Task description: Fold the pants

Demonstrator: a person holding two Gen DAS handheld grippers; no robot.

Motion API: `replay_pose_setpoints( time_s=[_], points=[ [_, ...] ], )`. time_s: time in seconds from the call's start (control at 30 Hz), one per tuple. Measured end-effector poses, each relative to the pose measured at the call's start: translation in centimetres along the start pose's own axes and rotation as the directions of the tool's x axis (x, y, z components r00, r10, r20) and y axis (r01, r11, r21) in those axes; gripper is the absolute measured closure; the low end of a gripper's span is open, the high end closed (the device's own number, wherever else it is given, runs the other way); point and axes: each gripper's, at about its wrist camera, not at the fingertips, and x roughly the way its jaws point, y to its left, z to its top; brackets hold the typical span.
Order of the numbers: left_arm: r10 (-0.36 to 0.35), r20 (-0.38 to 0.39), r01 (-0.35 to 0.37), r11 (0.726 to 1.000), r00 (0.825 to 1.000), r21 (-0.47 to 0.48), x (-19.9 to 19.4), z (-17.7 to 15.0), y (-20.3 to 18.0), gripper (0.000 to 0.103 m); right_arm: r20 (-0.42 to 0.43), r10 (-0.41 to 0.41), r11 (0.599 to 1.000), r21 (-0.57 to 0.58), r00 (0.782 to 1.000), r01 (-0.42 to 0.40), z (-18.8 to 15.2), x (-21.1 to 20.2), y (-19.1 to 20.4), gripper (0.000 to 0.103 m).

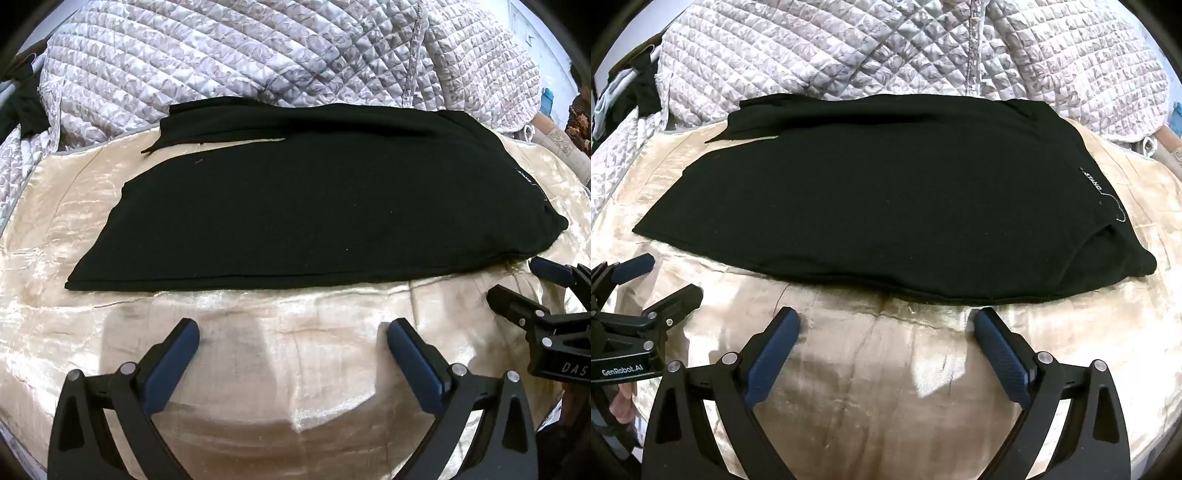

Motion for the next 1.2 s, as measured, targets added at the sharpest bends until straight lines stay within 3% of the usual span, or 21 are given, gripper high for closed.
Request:
replay_pose_setpoints(
  time_s=[1.2],
  points=[
    [-0.008,-0.001,0.008,1.000,1.000,0.001,0.11,-0.02,-0.15,0.000,0.007,-0.012,1.000,-0.005,1.000,0.012,0.16,-0.05,-0.23,0.003]
  ],
)
